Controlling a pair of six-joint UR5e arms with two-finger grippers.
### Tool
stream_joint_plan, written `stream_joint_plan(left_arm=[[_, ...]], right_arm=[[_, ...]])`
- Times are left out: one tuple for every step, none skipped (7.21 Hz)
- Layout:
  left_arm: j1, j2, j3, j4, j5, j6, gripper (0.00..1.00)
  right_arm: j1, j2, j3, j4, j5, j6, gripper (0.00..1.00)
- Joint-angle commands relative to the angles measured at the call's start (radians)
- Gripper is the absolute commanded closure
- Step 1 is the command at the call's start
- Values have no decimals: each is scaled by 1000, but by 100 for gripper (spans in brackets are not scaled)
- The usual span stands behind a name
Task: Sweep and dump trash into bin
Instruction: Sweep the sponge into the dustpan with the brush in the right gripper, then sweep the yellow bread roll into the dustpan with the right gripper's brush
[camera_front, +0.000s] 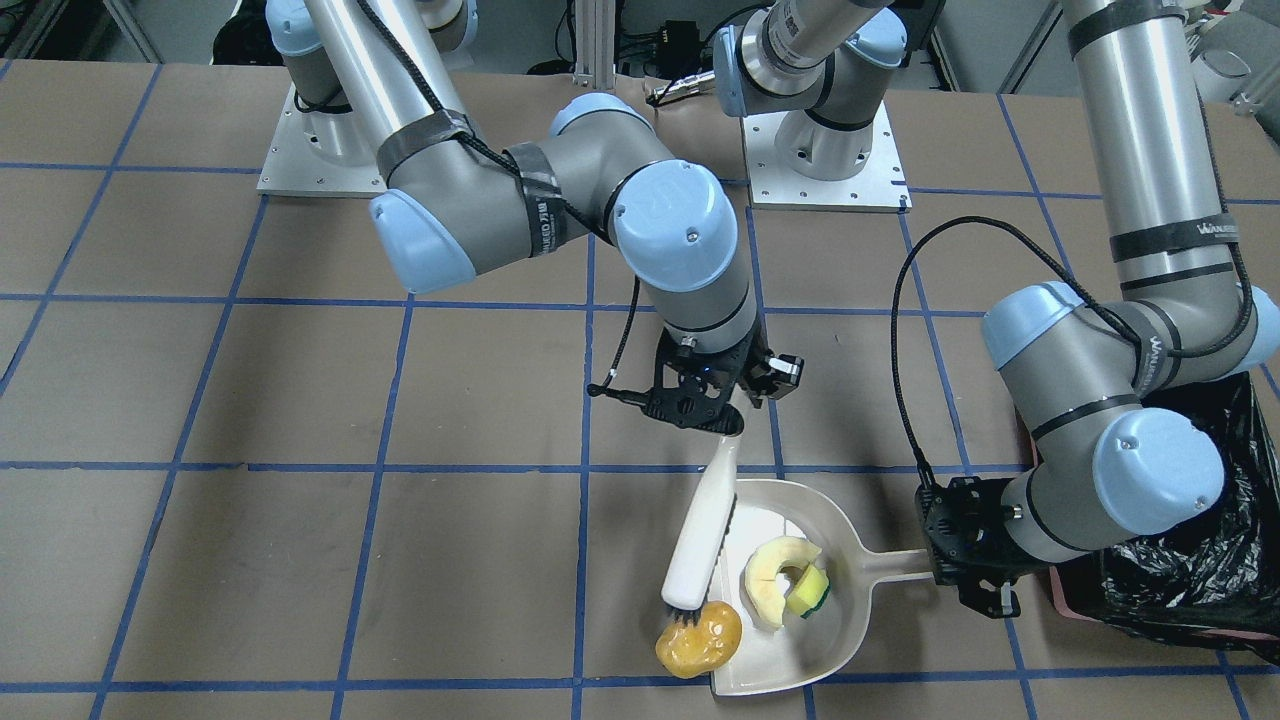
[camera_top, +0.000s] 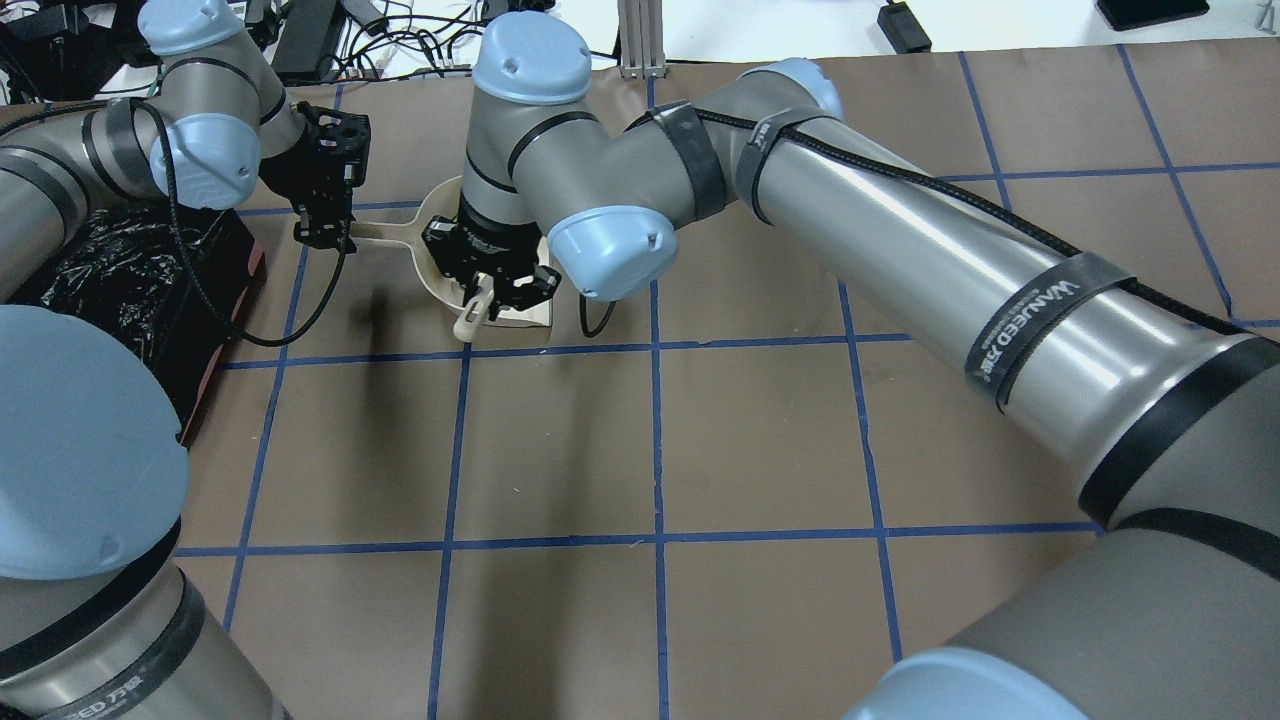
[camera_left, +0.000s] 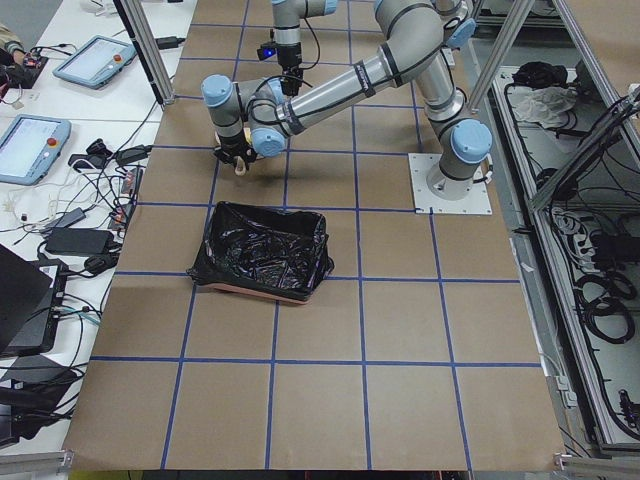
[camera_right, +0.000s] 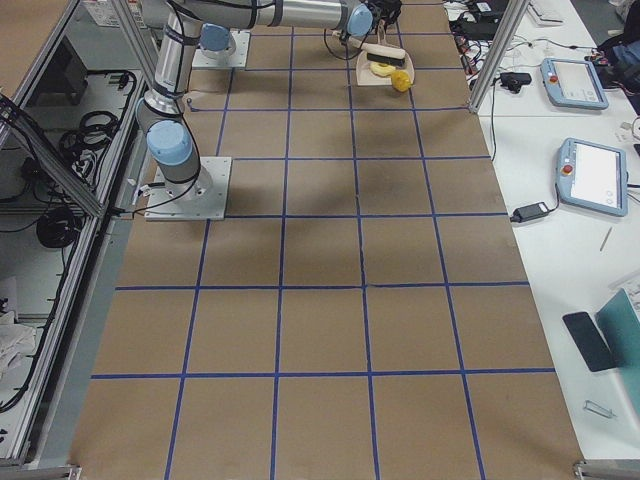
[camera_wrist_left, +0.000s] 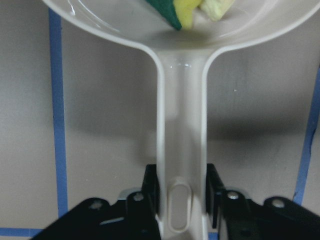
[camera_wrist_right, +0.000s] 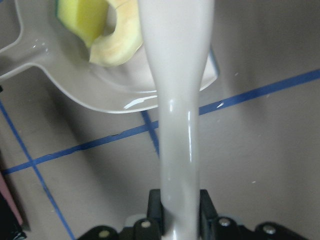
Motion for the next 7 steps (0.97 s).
stream_joint_plan(left_arm=[[0,-1,0,-1,2,0,86],[0,-1,0,-1,4,0,86],[0,-1,0,-1,7,0,86],[0,-1,0,-1,9,0,86],[0,0,2,-1,10,-5,86],[-1,3,2,-2,27,-12,86],[-2,9,2,-5,36,-12,86]], right_arm=[[-64,-1,8,51,-118,-232,100],[-90,15,10,46,-150,-313,100],[-116,44,8,35,-149,-341,100],[-128,76,4,34,-149,-390,100],[-144,99,-3,32,-146,-391,100],[-144,122,-6,12,-140,-381,100],[-144,127,-6,12,-134,-378,100]])
